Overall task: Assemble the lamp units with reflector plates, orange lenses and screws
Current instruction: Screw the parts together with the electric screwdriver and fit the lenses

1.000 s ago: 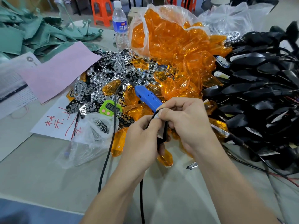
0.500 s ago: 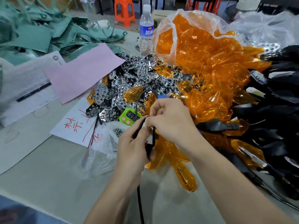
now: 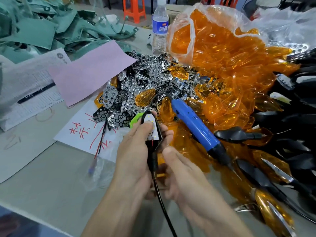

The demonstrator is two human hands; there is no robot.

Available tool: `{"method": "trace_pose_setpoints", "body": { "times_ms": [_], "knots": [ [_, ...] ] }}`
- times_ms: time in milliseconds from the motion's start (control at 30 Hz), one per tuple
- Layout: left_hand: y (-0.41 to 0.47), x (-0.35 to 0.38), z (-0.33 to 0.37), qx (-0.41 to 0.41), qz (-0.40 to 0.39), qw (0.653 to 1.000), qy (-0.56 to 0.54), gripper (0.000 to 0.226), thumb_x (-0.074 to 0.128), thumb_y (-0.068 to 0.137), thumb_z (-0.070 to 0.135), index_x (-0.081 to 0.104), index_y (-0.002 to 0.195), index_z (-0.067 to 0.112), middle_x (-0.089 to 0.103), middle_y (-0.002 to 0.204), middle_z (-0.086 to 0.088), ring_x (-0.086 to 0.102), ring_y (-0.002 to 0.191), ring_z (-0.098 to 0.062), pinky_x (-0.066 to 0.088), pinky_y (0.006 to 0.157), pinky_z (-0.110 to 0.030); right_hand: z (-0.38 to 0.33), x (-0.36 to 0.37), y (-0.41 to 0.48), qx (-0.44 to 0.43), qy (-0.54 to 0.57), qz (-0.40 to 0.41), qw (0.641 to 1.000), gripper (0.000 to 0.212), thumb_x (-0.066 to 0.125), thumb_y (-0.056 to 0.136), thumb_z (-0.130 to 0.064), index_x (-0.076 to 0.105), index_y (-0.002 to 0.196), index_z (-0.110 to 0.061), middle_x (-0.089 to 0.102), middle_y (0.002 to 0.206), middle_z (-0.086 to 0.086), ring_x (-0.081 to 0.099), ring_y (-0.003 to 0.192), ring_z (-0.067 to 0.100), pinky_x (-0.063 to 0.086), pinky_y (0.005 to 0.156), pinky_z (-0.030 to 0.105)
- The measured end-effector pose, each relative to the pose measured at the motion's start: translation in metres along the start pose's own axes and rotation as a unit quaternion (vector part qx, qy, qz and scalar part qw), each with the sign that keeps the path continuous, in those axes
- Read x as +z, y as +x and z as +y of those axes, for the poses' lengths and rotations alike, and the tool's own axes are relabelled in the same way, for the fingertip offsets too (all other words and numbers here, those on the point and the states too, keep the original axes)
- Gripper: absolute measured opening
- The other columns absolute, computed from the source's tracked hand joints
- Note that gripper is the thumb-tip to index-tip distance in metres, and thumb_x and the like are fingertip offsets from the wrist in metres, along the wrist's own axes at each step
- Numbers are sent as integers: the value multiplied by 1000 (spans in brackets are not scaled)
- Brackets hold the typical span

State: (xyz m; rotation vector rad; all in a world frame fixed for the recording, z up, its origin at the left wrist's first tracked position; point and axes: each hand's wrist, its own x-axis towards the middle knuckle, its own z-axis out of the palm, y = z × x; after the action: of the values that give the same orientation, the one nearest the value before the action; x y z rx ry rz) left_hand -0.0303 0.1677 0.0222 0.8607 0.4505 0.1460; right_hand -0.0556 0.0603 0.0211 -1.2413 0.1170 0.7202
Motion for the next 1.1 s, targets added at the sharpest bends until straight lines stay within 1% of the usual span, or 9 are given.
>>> {"method": "trace_pose_setpoints", "body": {
  "times_ms": [100,233,300,333,433,567,800,933,1100],
  "knots": [
    [-9,3,-3,41,-32,994,97,34,51,101,15,81,95,29,78,91,-13,76,88,-22,60,73,-31,6,0,-14,11,32,5,999,20,52,106,-34,70,104,-28,63,83,15,58,53,27,39,43,25],
    [-23,1,0,57,-76,970,222,28,54,98,16,75,96,34,81,94,-4,72,75,-14,53,53,-24,2,-10,-24,-35,-46,13,998,19,50,106,-41,69,106,-40,67,76,10,41,43,18,28,40,20],
    [-28,0,4,36,-82,975,205,37,49,103,11,75,91,34,80,94,-8,69,69,-21,45,36,-25,1,-11,-27,-50,-24,-11,998,22,52,98,-47,70,108,-39,65,75,11,37,44,18,26,41,22],
    [-31,1,6,29,-85,978,188,40,48,103,10,75,88,35,80,94,-11,68,71,-25,44,35,-24,2,-11,-29,-54,-13,-16,998,26,52,94,-49,71,107,-38,64,73,12,36,46,19,25,41,24],
    [-37,5,8,39,-88,980,171,41,47,104,8,76,88,33,78,92,-14,73,81,-23,52,49,-21,6,-8,-31,-53,9,-8,998,34,52,91,-54,73,98,-28,60,68,12,33,54,23,23,43,27],
    [-43,6,9,55,-105,974,195,38,49,104,10,75,91,35,79,95,-13,71,75,-16,46,42,-15,5,-2,-36,-46,40,-15,998,38,51,94,-59,76,95,-29,56,68,11,35,56,18,23,43,25],
    [-41,15,7,114,-145,954,238,38,49,97,8,76,89,34,77,83,-4,69,81,-16,56,70,-27,3,4,-37,-53,16,86,995,40,48,101,-53,71,80,-28,47,60,2,37,46,9,26,39,18],
    [-40,15,5,114,-132,960,219,32,51,91,13,76,90,33,76,81,-7,72,79,-18,57,64,-27,-1,2,-41,-49,12,71,996,47,46,104,-50,64,63,-34,44,55,1,31,40,8,23,39,18],
    [-42,15,-3,114,-98,971,187,39,50,99,4,78,90,31,75,78,-14,72,79,-23,55,59,-25,5,3,-48,-37,5,69,997,44,49,93,-63,65,63,-35,43,57,0,31,42,8,24,39,18]
  ]
}}
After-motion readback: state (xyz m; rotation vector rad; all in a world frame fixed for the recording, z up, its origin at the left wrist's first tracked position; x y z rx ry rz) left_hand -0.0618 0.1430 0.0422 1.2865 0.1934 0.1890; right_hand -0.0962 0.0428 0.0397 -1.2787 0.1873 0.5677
